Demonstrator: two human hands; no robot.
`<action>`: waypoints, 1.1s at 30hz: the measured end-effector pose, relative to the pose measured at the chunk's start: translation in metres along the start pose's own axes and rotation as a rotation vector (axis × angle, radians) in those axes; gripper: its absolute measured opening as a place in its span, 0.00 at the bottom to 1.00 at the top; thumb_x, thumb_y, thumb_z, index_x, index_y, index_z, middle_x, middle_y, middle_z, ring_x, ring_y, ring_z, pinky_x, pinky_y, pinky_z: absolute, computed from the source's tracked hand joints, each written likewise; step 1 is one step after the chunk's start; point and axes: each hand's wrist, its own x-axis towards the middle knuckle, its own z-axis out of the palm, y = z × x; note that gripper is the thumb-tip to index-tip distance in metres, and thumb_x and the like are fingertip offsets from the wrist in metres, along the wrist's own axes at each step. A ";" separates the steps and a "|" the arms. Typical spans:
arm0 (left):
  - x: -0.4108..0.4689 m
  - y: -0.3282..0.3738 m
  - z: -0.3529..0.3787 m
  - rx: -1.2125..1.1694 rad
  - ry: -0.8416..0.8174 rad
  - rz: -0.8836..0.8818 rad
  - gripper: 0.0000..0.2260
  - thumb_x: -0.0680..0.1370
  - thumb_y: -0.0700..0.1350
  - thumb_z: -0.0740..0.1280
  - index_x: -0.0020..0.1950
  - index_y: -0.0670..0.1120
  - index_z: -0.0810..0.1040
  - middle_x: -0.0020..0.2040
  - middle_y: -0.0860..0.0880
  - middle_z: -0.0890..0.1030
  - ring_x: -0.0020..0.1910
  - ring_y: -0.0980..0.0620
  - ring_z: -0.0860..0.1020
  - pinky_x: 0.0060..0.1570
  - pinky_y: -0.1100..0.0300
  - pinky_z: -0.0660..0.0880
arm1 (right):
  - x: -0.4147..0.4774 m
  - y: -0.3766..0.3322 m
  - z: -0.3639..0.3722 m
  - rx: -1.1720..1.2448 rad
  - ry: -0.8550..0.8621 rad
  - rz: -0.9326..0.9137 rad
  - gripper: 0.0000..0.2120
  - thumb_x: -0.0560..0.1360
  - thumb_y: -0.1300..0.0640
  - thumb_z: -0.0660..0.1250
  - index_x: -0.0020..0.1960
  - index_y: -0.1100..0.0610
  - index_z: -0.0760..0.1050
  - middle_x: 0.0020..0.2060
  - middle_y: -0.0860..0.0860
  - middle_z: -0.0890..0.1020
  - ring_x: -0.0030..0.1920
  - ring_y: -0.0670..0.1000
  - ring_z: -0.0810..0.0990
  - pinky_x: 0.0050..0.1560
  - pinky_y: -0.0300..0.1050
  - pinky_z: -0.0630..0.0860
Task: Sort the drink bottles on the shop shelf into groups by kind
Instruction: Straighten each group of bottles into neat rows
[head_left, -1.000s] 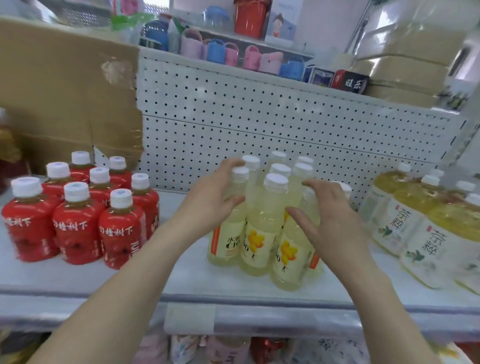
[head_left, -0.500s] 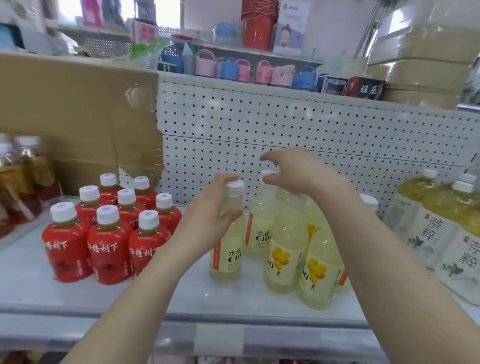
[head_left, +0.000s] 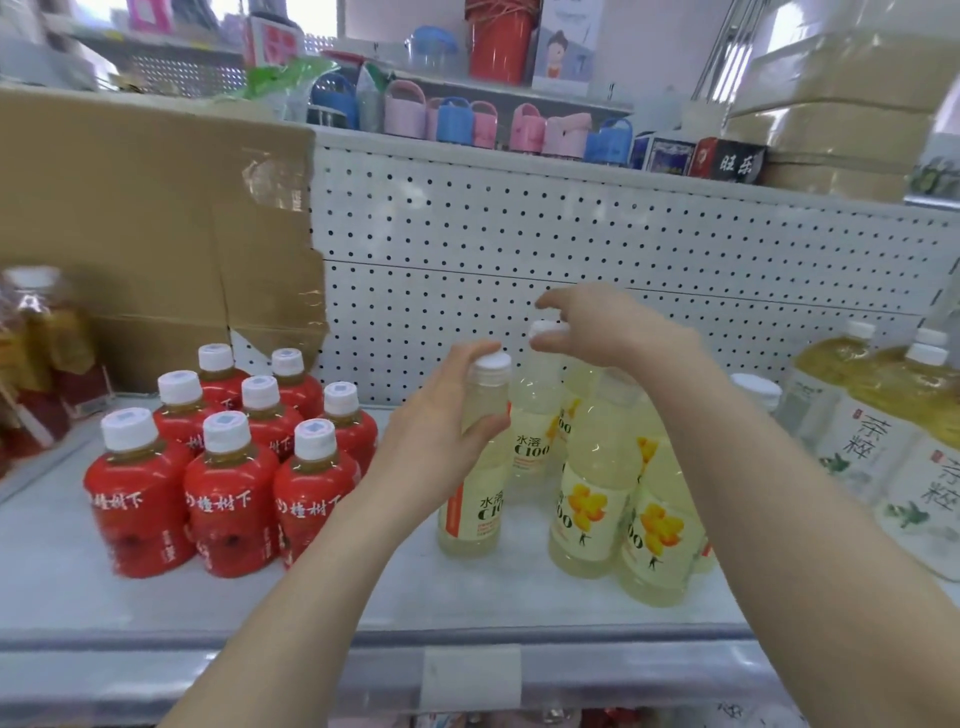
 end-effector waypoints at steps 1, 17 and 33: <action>-0.001 -0.002 -0.001 -0.001 -0.006 0.004 0.26 0.79 0.51 0.69 0.71 0.65 0.59 0.65 0.57 0.75 0.61 0.51 0.77 0.56 0.50 0.75 | -0.013 0.006 0.000 0.049 0.086 0.001 0.23 0.80 0.43 0.65 0.73 0.50 0.70 0.63 0.54 0.80 0.60 0.55 0.78 0.55 0.47 0.73; 0.050 0.002 0.064 -0.098 0.034 0.085 0.27 0.75 0.49 0.74 0.70 0.59 0.68 0.62 0.55 0.66 0.60 0.50 0.73 0.61 0.47 0.75 | -0.111 0.052 0.030 0.172 0.351 -0.076 0.18 0.79 0.38 0.63 0.65 0.44 0.76 0.41 0.42 0.75 0.58 0.51 0.73 0.58 0.53 0.70; 0.015 0.049 0.063 -0.152 0.220 0.038 0.22 0.81 0.55 0.63 0.74 0.52 0.67 0.64 0.55 0.76 0.61 0.56 0.75 0.63 0.54 0.73 | -0.115 0.087 0.048 0.297 0.546 -0.125 0.20 0.79 0.39 0.60 0.67 0.47 0.75 0.53 0.47 0.82 0.60 0.52 0.70 0.59 0.47 0.67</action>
